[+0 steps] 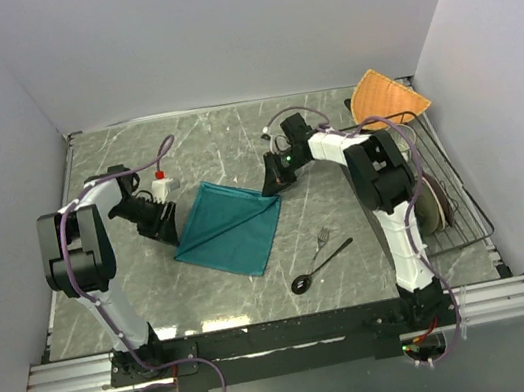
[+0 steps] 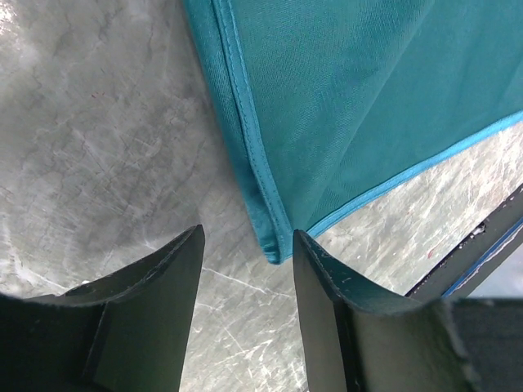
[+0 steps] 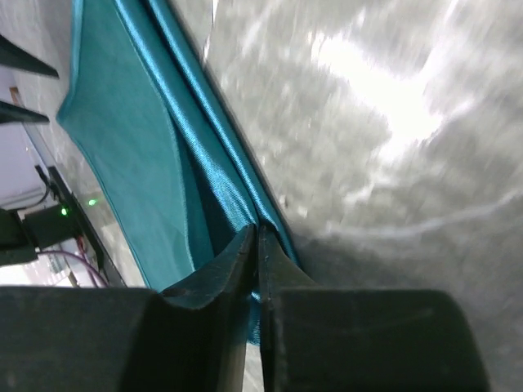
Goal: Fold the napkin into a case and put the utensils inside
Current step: Rotate the upper triangle-folded napkin at the center of the board, then pick up the upper triangle-folded napkin from the center of the board.
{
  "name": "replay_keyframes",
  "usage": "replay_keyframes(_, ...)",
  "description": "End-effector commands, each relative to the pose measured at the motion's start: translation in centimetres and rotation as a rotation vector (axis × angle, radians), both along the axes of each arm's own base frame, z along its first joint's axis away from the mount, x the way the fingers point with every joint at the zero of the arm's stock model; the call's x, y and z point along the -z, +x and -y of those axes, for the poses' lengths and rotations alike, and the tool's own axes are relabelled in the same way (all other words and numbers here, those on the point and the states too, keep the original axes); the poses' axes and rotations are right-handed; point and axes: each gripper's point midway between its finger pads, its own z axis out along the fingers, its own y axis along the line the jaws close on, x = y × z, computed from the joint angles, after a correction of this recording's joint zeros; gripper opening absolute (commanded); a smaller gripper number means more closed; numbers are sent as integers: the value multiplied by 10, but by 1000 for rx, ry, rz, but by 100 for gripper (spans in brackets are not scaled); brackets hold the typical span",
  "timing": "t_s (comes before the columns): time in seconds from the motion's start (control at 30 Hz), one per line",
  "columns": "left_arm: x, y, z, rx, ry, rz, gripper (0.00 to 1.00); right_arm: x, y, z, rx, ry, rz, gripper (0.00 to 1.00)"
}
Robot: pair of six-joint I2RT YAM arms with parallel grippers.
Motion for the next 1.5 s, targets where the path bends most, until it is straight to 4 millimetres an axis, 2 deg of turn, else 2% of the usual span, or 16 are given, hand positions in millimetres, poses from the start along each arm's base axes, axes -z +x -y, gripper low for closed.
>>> replay_keyframes(0.0, -8, 2, -1, 19, -14, 23, 53, -19, -15, 1, -15, 7, 36, 9)
replay_keyframes(0.13, -9, 2, -2, 33, -14, 23, 54, -14, -49, 7, -30, 10, -27, 8)
replay_keyframes(0.17, -10, 1, -4, 37, -14, 24, 54, -19, -56, 7, -37, 14, -19, 8)
replay_keyframes(0.37, -16, 15, -9, 23, -52, 49, 54, -11, -115, -1, -90, 21, -108, 8)
replay_keyframes(0.57, -25, 48, 2, 55, -107, 118, 53, -10, -157, -10, -156, 33, -185, 11)
replay_keyframes(0.6, -32, 61, 7, 68, -123, 153, 53, -9, -161, -9, -162, 30, -195, 14)
replay_keyframes(0.67, -29, 73, 21, 100, -137, 165, 53, -6, -164, -5, -175, 11, -204, 21)
replay_keyframes(0.73, -32, 90, 35, 124, -154, 198, 52, -8, -156, 5, -169, -28, -189, 31)
replay_keyframes(0.77, -32, 93, 50, 159, -166, 207, 52, -10, -151, 10, -152, -37, -182, 34)
replay_keyframes(0.8, -31, 100, 57, 172, -175, 212, 52, -15, -139, 17, -120, -35, -167, 37)
replay_keyframes(0.97, -22, 112, 101, 234, -211, 235, 50, -38, -93, 37, -42, -60, -52, 44)
replay_keyframes(1.1, -10, 112, 118, 242, -218, 229, 49, -64, -46, 23, 11, -1, 70, 50)
replay_keyframes(1.2, -4, 108, 128, 263, -223, 215, 48, -66, -24, 11, 36, 35, 76, 52)
replay_keyframes(1.23, -3, 106, 130, 266, -225, 211, 47, -59, -20, 9, 48, 37, 56, 52)
replay_keyframes(1.3, 0, 102, 136, 282, -232, 205, 45, -62, -8, 1, 51, 63, 78, 55)
replay_keyframes(1.47, 1, 93, 146, 306, -255, 192, 38, -50, 3, -17, 48, 83, 63, 64)
